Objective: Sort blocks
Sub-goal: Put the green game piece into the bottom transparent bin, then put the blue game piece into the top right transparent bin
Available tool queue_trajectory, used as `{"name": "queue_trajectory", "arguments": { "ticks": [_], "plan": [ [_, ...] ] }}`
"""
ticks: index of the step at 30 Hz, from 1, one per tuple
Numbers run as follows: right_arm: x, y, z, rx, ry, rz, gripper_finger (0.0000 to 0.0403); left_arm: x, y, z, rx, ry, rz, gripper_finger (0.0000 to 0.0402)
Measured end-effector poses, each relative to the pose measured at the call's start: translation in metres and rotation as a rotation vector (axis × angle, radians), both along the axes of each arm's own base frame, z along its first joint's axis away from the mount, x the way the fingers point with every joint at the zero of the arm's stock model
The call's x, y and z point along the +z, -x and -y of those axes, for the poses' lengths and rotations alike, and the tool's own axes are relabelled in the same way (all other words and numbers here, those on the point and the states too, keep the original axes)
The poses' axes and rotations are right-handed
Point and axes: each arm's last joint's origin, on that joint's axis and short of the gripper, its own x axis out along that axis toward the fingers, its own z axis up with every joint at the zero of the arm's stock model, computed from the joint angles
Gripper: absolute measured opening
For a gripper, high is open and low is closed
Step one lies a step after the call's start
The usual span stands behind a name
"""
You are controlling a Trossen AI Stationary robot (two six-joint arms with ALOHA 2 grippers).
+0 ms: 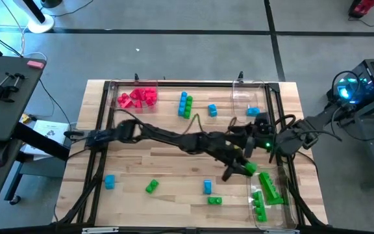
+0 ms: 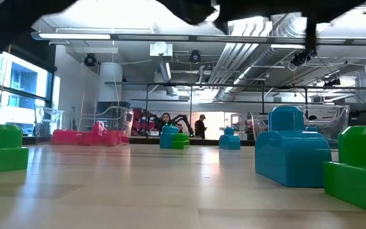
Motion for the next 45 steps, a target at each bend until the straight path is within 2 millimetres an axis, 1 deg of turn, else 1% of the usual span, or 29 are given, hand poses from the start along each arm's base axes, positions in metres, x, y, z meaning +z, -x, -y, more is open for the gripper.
{"name": "queue_trajectory", "arguments": {
  "ticks": [4, 8, 10, 13, 17, 20, 23, 25, 27, 29, 32, 34, 37, 41, 43, 45],
  "plan": [
    [0.000, 0.000, 0.000, -0.011, 0.031, -0.008, 0.0160, -0.013, -0.025, 0.007, -0.002, 0.042, 0.041, 0.0106],
    [-0.002, 0.000, 0.000, -0.002, 0.040, -0.021, 0.0160, -0.033, -0.040, 0.013, 0.007, 0.046, 0.067, 0.0119],
    [-0.004, -0.001, -0.001, 0.012, 0.046, -0.036, 0.0160, -0.041, -0.041, 0.014, 0.030, 0.049, 0.080, 0.0134],
    [-0.004, 0.000, 0.000, 0.011, 0.049, -0.039, 0.0160, -0.044, -0.041, 0.013, 0.048, 0.032, 0.042, 0.0168],
    [-0.005, 0.000, 0.000, 0.005, 0.061, -0.048, 0.0160, -0.043, -0.041, 0.011, 0.050, 0.014, 0.053, 0.0221],
    [-0.004, 0.000, 0.001, -0.003, 0.067, -0.043, 0.0160, -0.038, -0.042, 0.007, 0.059, 0.043, 0.065, 0.0256],
    [-0.004, 0.000, 0.001, -0.006, 0.078, -0.049, 0.0160, -0.038, -0.042, 0.003, 0.024, 0.102, 0.040, 0.0278],
    [-0.004, 0.001, 0.001, -0.010, 0.081, -0.050, 0.0160, -0.038, -0.042, -0.002, -0.056, 0.166, -0.002, 0.0284],
    [-0.004, 0.001, 0.001, -0.011, 0.085, -0.052, 0.0160, -0.037, -0.041, -0.012, -0.203, 0.251, -0.070, 0.0285],
    [-0.004, 0.001, 0.001, -0.015, 0.093, -0.053, 0.0160, -0.033, -0.037, -0.028, -0.382, 0.347, -0.201, 0.0283],
    [-0.004, 0.001, 0.003, -0.028, 0.123, -0.067, 0.0160, -0.030, -0.031, -0.057, -0.615, 0.395, -0.341, 0.0278],
    [-0.005, 0.001, 0.003, -0.047, 0.149, -0.075, 0.0160, -0.027, -0.028, -0.070, -0.695, 0.423, -0.416, 0.0275],
    [-0.004, 0.002, 0.003, -0.064, 0.178, -0.077, 0.0160, -0.008, -0.023, -0.081, -0.698, 0.433, -0.426, 0.0269],
    [-0.001, 0.002, 0.003, -0.048, 0.207, -0.079, 0.0160, 0.025, -0.014, -0.119, -0.607, 0.401, -0.353, 0.0261],
    [0.000, 0.002, 0.003, -0.042, 0.223, -0.080, 0.0160, 0.037, -0.006, -0.139, -0.538, 0.373, -0.343, 0.0256],
    [0.003, 0.004, 0.004, -0.040, 0.235, -0.066, 0.0160, 0.044, 0.005, -0.157, -0.437, 0.333, -0.379, 0.0251]
  ]
}}
